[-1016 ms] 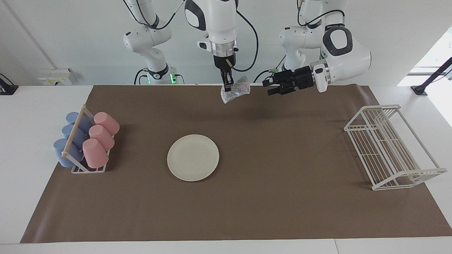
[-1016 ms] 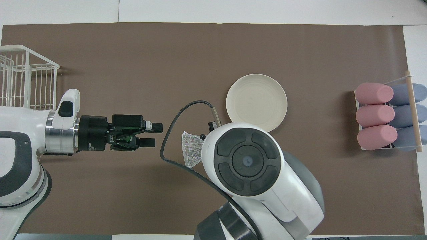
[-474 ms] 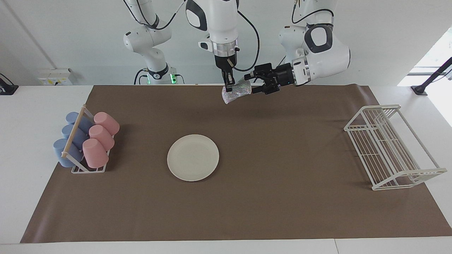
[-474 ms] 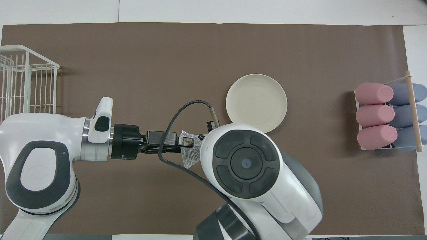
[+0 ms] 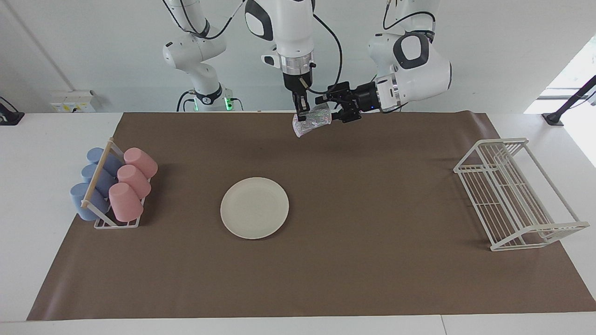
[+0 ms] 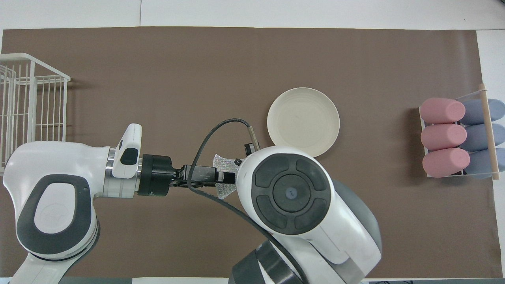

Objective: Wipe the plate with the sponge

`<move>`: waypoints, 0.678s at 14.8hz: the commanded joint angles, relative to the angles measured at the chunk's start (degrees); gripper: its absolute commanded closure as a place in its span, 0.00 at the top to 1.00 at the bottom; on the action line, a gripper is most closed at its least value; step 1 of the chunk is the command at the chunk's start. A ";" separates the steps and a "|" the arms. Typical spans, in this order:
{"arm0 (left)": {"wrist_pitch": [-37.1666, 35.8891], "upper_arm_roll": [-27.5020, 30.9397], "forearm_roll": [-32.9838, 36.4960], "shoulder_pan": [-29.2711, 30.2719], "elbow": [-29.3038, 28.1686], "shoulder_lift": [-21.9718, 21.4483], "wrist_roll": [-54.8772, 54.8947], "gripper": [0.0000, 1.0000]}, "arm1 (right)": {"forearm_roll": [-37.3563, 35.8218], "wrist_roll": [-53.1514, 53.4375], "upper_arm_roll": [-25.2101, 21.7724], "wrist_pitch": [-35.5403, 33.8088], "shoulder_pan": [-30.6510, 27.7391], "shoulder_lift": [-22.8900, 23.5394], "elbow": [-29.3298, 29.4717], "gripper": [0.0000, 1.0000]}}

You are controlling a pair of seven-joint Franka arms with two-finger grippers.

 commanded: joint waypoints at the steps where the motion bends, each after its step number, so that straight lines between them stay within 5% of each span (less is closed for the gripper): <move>1: 0.73 0.40 -0.90 -0.66 -1.77 -1.76 -0.36 0.10 | -1.32 1.79 0.13 0.71 0.03 0.22 0.15 0.00; 2: 0.73 0.40 -0.90 -0.75 -1.77 -1.76 -2.28 0.00 | -1.41 1.79 0.13 0.71 0.03 0.22 0.15 0.00; 8: 0.21 0.57 -0.90 -0.31 -1.77 -2.29 -5.29 0.00 | -1.41 0.65 0.22 0.71 -0.06 0.05 0.06 0.00; 9: 0.12 0.66 -0.90 -0.31 -1.77 -2.29 -5.29 0.00 | -1.32 -0.83 0.22 0.36 -0.40 -0.39 0.06 0.35; 10: 0.03 0.66 -0.90 -0.31 -1.77 -2.29 -5.38 0.00 | -1.32 -2.76 0.13 0.19 -0.67 -1.00 -0.37 0.86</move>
